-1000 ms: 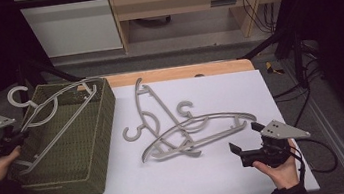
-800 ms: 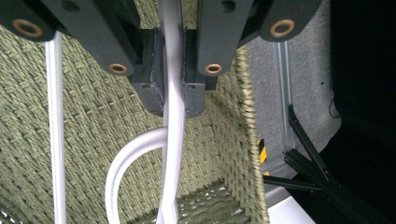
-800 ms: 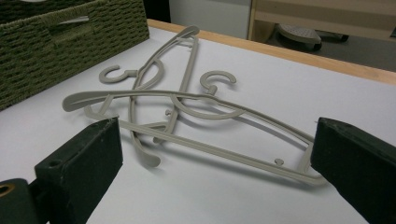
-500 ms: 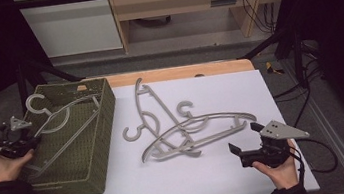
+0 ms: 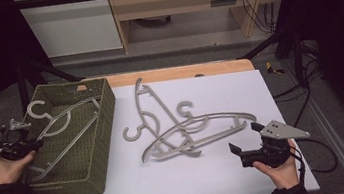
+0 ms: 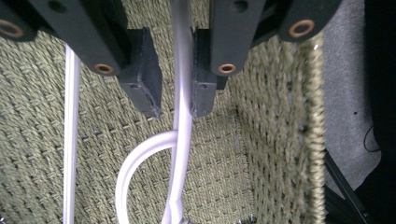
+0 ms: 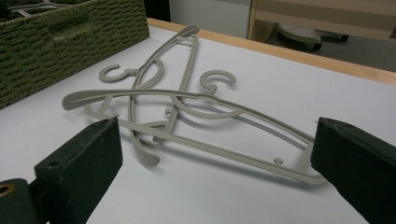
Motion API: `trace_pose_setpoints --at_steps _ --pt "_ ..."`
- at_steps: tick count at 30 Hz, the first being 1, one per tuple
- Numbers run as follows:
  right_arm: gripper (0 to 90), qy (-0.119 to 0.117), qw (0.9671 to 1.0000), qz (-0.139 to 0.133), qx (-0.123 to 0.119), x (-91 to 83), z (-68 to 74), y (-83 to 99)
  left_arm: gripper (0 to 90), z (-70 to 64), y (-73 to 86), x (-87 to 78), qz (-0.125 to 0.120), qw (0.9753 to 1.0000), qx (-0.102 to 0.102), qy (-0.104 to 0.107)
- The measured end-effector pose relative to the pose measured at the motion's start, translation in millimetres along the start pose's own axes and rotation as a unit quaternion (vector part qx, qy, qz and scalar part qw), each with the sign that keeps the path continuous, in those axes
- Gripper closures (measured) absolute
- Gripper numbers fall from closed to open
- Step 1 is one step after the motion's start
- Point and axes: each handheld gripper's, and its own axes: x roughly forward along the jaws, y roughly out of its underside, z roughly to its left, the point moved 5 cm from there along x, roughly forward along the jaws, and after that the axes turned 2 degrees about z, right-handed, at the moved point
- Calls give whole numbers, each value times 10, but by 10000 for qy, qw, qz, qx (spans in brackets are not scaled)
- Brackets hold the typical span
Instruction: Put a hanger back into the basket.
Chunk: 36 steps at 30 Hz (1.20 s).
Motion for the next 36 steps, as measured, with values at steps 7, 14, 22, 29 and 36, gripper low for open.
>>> trace_pose_setpoints --at_steps 7,14,22,29,36 --pt "25 5 10000 5 5 -2 -2 2 701 -29 -30 -285 -542 9983 -95 181" --pt "24 18 10000 -35 24 -6 -13 -1 578 -268 -106 -607 -1390 9886 -125 573" --pt "23 -33 10000 -39 19 5 -20 9 419 -704 -165 -802 -2230 9684 -159 1105" --pt "21 -50 9999 -143 51 -25 -31 -1 271 -1124 -159 -872 -2766 9464 -195 1655" --pt "22 -83 9997 -199 111 -41 -41 -2 146 -1499 -121 -855 -2868 9381 -14 1944"
